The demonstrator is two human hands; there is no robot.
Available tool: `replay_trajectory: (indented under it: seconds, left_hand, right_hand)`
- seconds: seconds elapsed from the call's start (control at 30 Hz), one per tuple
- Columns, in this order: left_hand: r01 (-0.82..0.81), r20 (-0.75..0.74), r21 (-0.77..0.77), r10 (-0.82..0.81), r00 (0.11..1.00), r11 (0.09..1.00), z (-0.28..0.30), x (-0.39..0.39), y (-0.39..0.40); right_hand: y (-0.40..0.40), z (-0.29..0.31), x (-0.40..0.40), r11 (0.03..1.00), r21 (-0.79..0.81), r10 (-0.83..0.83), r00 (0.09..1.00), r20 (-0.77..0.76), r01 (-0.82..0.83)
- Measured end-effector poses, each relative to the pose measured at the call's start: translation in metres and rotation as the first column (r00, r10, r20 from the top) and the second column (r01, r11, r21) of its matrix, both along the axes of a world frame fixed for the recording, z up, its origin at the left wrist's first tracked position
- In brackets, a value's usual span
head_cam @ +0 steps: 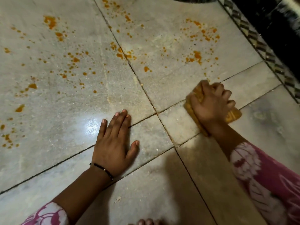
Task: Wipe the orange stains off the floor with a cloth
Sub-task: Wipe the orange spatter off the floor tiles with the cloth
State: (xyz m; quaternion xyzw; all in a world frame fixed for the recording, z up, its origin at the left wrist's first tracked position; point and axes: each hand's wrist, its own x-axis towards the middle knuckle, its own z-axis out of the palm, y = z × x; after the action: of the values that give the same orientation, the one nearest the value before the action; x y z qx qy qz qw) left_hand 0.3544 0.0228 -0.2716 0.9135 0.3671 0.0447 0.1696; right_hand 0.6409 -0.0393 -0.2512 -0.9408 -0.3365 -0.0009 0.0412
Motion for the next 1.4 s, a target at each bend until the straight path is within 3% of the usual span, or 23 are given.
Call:
replay_trajectory:
  seconds: [0.03,0.07,0.17,0.27,0.33,0.47,0.57,0.6,0.7,0.83,0.97,1.13,1.27,1.4]
  left_hand:
    - [-0.042,0.02,-0.019,0.043,0.999,0.999,0.002,0.007,-0.002]
    - [-0.07,0.035,-0.035,0.071,0.997,0.997,0.004,0.016,-0.004]
    - [0.017,0.075,0.014,-0.018,0.997,1.0,0.008,0.054,-0.001]
    - [0.112,0.036,0.079,-0.115,0.993,0.991,0.001,0.081,0.02]
    - [0.134,-0.02,0.091,-0.133,0.991,0.987,-0.007,0.084,0.028]
    - [0.123,-0.041,0.087,-0.119,0.992,0.989,-0.011,0.084,0.025]
    - [0.116,-0.054,0.077,-0.112,0.992,0.99,-0.01,0.085,0.023]
    - [0.116,-0.057,0.072,-0.112,0.992,0.991,-0.01,0.085,0.023]
    - [0.115,-0.056,0.065,-0.111,0.992,0.991,-0.009,0.085,0.023]
    - [0.106,-0.044,0.074,-0.103,0.994,0.992,-0.011,0.085,0.022]
    - [0.097,-0.03,0.071,-0.095,0.995,0.993,-0.012,0.084,0.021]
    - [0.09,-0.039,0.071,-0.087,0.995,0.993,-0.011,0.085,0.02]
    - [0.086,-0.036,0.067,-0.084,0.996,0.994,-0.01,0.086,0.019]
    - [0.094,-0.027,0.072,-0.092,0.995,0.993,-0.009,0.085,0.019]
  right_hand:
    - [0.015,-0.001,-0.011,0.999,-0.019,-0.044,0.999,-0.015,0.044]
    - [0.024,-0.003,-0.026,0.999,-0.046,0.014,1.0,-0.022,-0.015]
    - [0.007,-0.003,-0.067,0.915,-0.087,0.396,0.918,0.012,-0.393]
    - [-0.041,-0.003,-0.055,0.81,-0.089,0.58,0.815,-0.022,-0.579]
    - [-0.068,-0.002,-0.024,0.842,-0.079,0.531,0.846,-0.045,-0.533]
    - [-0.054,-0.001,0.049,0.988,-0.065,0.141,0.99,0.011,-0.14]
    - [0.01,-0.002,0.078,0.989,-0.044,-0.138,0.99,0.005,0.138]
    - [0.028,-0.002,0.076,0.986,-0.064,-0.156,0.988,-0.01,0.155]
    - [0.049,-0.005,0.041,0.985,-0.114,0.122,0.989,-0.078,-0.13]
    - [-0.005,-0.006,0.0,0.89,-0.128,0.438,0.898,-0.03,-0.438]
    - [-0.05,-0.001,0.038,0.935,-0.161,0.312,0.948,-0.06,-0.317]
    - [0.023,0.0,0.072,0.983,-0.128,0.132,0.991,-0.024,-0.134]
    - [0.055,-0.003,0.015,0.907,-0.152,0.392,0.919,-0.041,-0.394]
    - [-0.008,-0.008,-0.018,0.813,-0.13,0.57,0.821,-0.016,-0.567]
